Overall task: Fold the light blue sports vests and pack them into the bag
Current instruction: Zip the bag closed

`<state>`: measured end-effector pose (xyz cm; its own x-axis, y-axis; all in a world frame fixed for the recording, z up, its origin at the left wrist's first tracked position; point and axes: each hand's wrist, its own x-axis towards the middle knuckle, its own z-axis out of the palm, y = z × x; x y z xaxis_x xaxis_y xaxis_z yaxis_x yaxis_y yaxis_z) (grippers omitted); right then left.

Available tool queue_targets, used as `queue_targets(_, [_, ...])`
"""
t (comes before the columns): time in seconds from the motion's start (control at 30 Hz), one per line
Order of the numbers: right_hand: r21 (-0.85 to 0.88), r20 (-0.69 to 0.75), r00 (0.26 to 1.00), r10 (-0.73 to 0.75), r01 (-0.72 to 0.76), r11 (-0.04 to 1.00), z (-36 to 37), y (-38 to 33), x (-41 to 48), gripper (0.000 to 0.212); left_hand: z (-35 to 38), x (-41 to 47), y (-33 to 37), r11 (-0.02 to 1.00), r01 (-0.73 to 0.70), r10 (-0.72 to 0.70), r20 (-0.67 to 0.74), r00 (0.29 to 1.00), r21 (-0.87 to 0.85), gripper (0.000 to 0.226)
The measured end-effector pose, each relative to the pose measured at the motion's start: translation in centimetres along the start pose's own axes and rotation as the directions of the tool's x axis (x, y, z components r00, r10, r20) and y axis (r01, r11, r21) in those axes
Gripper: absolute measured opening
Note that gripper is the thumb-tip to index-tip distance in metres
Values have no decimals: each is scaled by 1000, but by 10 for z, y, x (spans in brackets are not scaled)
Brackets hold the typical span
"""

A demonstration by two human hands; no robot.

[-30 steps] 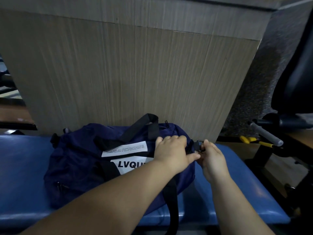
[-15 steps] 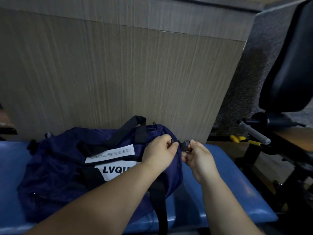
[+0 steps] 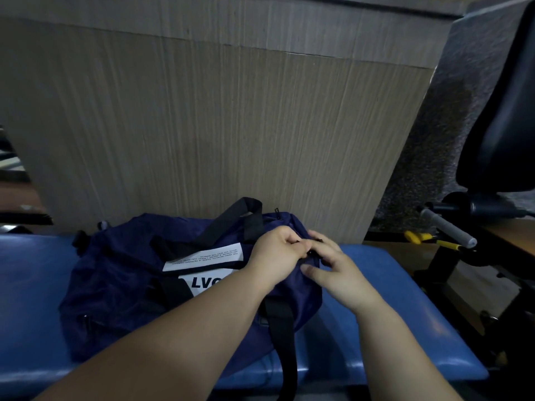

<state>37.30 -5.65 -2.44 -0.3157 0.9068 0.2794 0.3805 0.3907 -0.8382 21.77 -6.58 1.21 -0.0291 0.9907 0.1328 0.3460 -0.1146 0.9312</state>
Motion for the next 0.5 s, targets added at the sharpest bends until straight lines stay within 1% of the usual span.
queue_targets(0.03, [-84, -16, 1000, -26, 25, 996, 1, 1, 1, 44, 0, -1, 0, 1000, -3, 3, -3, 1000, 7, 16])
queue_targets(0.1, [-199, -103, 989, -102, 80, 977, 3, 3, 2, 36, 2, -3, -1, 998, -23, 23, -5, 1000, 51, 16])
queue_targets(0.17, [-298, -170, 971, -170, 114, 948, 4, 6, 4, 28, 4, -7, -1, 980, -77, 83, -28, 996, 182, 18])
queue_targets(0.2, [-332, -190, 965, -183, 113, 937, 4, 7, 4, 25, 4, -9, 0, 951, -124, 145, -52, 988, 284, 20])
queue_targets(0.27, [-368, -214, 957, -193, 104, 924, 3, 9, 5, 22, 3, -12, 2, 848, -233, 301, -70, 951, 476, 23])
queue_targets(0.3, [-370, -217, 956, -195, 104, 923, 3, 9, 5, 22, 2, -14, 4, 808, -264, 349, -66, 935, 526, 24])
queue_targets(0.33, [-363, -219, 956, -196, 107, 926, 2, 8, 5, 23, 0, -15, 6, 793, -270, 360, -62, 931, 547, 25])
queue_targets(0.4, [-338, -231, 952, -200, 114, 934, 0, 8, 5, 24, -3, -15, 8, 806, -227, 311, -66, 948, 546, 24])
queue_targets(0.5, [-360, -249, 943, -221, 122, 925, -5, 10, 4, 21, -11, -13, 10, 863, -90, 145, -73, 987, 498, 24])
